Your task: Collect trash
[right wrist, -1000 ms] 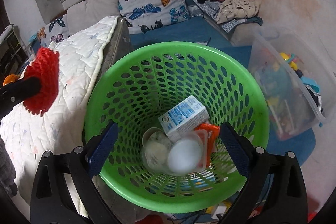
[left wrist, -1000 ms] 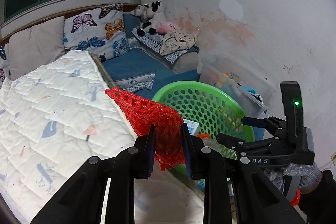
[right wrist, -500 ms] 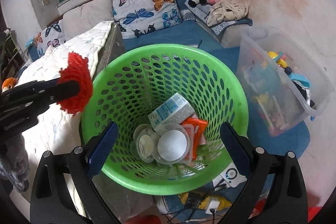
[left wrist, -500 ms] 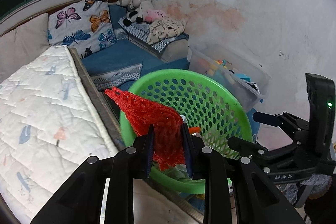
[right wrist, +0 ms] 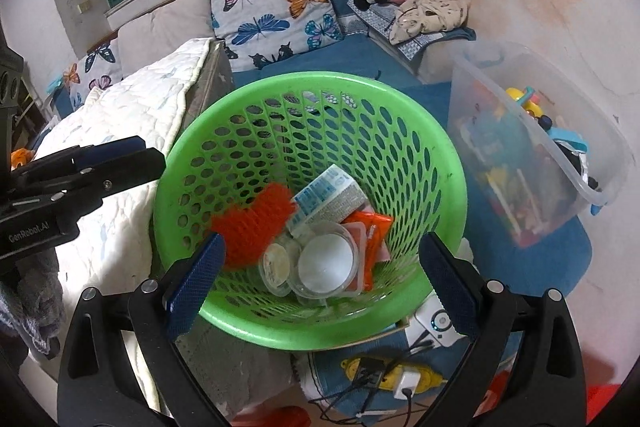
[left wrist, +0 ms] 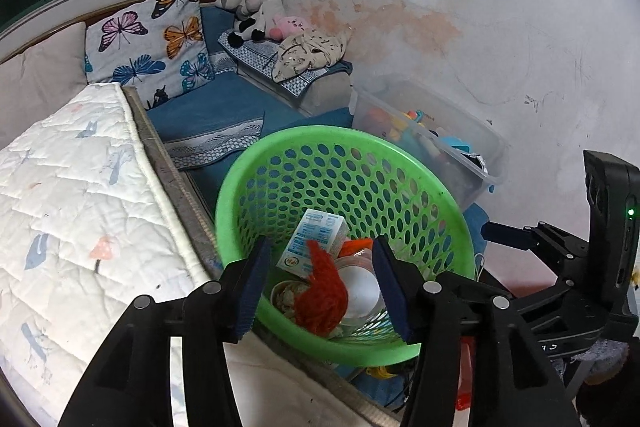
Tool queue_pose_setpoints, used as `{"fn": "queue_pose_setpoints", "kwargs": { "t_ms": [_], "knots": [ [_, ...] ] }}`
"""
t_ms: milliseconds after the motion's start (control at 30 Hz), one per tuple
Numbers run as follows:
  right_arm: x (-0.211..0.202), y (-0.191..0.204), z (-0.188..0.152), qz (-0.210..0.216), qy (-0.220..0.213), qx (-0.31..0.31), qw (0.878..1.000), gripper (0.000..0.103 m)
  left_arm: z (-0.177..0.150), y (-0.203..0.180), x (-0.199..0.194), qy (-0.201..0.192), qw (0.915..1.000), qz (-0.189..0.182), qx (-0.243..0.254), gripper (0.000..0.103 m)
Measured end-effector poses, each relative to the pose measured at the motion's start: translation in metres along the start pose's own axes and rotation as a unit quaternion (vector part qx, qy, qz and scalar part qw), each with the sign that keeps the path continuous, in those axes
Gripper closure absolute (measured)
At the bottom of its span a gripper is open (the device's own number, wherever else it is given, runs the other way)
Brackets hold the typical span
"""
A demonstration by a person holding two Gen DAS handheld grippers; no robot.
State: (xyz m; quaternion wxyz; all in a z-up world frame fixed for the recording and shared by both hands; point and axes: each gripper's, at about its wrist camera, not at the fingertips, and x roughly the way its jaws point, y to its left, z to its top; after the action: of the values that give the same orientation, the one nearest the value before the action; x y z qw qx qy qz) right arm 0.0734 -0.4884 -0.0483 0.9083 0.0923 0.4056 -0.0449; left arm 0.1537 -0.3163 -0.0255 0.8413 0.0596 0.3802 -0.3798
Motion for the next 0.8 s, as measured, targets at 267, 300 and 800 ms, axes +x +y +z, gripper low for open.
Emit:
{"fn": "queue_pose_setpoints", "kwargs": {
  "t_ms": [267,300,800],
  "knots": [
    [-0.01,0.026,-0.006,-0.008,-0.016,-0.016,1.0,0.005,-0.01,0.017,-0.032,-0.02,0.9994,0.023,-0.013,0.04],
    [-0.011,0.03,-0.007,-0.009,-0.018,-0.019,1.0,0.005,-0.013,0.02,-0.039,-0.026,0.9991,0.029,-0.015,0.038],
    [-0.034,0.087,-0.023,-0.002,-0.043,-0.045,0.998,0.005,-0.048,0.048,-0.117,-0.076,0.9923,0.089,-0.041,0.011]
  ]
}}
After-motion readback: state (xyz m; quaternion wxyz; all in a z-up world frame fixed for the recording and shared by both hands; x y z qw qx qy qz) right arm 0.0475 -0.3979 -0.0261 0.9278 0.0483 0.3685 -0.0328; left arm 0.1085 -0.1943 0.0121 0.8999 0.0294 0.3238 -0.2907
